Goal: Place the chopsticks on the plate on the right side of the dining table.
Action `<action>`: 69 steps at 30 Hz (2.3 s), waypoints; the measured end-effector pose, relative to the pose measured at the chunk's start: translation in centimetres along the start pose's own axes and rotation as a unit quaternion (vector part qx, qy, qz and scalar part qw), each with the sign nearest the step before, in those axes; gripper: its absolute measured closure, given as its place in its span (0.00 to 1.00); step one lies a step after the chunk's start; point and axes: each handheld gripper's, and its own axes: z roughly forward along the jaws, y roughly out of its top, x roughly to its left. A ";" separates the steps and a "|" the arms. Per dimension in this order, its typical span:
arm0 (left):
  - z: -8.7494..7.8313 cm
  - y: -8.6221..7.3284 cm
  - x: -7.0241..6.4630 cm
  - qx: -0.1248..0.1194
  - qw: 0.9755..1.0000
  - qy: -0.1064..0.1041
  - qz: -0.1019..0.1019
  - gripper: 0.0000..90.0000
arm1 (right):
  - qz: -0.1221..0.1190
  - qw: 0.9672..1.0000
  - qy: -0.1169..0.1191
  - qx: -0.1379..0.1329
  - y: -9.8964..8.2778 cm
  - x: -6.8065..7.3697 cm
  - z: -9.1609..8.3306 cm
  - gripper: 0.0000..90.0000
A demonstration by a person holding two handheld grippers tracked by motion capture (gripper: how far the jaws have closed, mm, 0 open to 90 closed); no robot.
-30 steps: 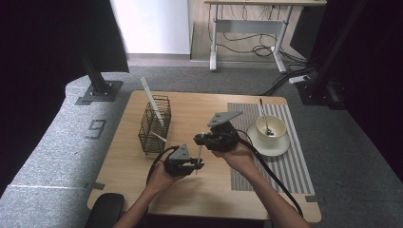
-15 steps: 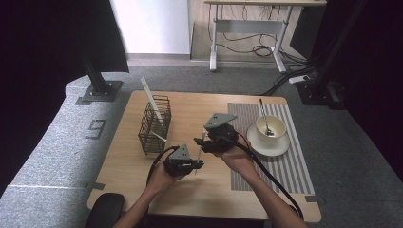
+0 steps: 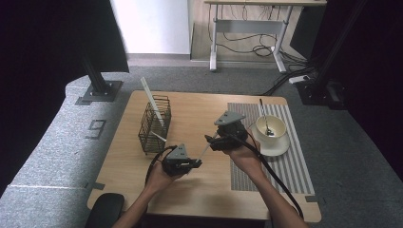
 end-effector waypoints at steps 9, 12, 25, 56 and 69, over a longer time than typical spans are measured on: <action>-0.3 -0.3 0.4 -0.003 1.000 -0.002 -0.011 0.95 | 0.028 0.999 -0.015 0.008 -2.2 -1.8 0.3 0.26; -0.4 -0.2 0.4 -0.004 1.000 -0.003 -0.010 0.95 | 0.041 0.999 -0.017 0.010 -3.0 -2.4 0.4 0.26; -0.2 -0.5 0.5 0.003 1.000 -0.015 0.004 0.95 | 0.096 0.995 -0.012 0.015 -7.4 -3.8 1.5 0.26; 0.6 -1.2 0.5 0.089 0.994 -0.065 0.028 0.95 | 0.083 0.992 0.070 0.057 -12.7 -2.4 -0.1 0.16; 1.1 -1.3 -0.1 0.132 0.984 -0.108 0.061 0.95 | 0.065 0.989 0.095 0.089 -15.0 -1.1 -0.7 0.16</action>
